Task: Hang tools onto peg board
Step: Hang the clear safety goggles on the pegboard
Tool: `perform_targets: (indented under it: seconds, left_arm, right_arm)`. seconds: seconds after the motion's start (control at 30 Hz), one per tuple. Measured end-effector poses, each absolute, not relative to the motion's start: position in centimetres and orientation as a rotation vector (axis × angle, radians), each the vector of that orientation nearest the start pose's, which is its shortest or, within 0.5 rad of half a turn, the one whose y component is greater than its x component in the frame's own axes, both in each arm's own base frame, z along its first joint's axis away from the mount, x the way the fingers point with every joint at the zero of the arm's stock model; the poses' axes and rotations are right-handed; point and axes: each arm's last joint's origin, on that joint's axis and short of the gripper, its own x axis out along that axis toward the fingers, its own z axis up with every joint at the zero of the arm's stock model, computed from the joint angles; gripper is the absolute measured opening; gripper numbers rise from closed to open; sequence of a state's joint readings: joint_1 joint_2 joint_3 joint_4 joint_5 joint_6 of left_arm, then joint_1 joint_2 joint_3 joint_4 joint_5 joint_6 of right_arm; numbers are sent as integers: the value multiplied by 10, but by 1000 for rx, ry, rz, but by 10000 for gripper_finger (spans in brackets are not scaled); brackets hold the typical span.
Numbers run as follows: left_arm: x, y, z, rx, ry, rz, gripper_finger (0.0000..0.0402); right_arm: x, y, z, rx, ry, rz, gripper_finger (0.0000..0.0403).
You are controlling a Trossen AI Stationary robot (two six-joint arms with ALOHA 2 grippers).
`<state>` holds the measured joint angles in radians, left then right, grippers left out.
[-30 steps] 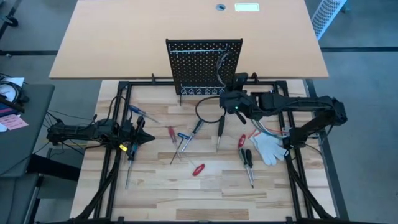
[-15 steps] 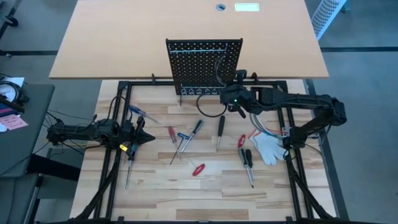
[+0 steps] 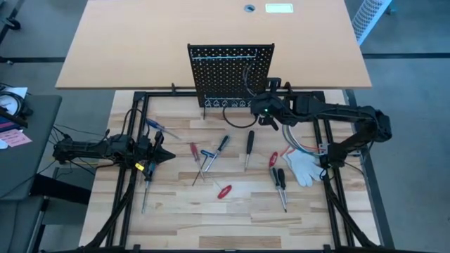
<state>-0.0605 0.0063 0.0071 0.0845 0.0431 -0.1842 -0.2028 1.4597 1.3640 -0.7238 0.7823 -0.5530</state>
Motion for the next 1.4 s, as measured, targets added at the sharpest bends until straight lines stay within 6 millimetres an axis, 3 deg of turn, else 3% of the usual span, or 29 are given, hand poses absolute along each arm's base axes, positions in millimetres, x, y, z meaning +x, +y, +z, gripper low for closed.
perform_targets:
  seconds: [0.27,0.67,0.83,1.0,1.2,1.4]
  left_arm:
    - [97,-7,174,-185,-76,-111,0]
    - [97,-7,174,-185,-76,-111,0]
    - [97,-7,174,-198,-75,-111,0]
    - [97,-7,172,-208,-61,-111,0]
    - [97,-7,171,-220,-48,-110,0]
    - [97,-7,171,-219,-49,-110,0]
  right_arm:
    - [288,-87,336,-688,1075,-702,77]
    - [288,-86,335,-653,1063,-669,183]
    - [283,-67,324,-538,1128,-515,187]
    - [269,-50,278,-369,1244,-382,178]
    - [247,-43,217,-172,1334,-407,174]
    - [239,-41,185,118,1291,-458,191]
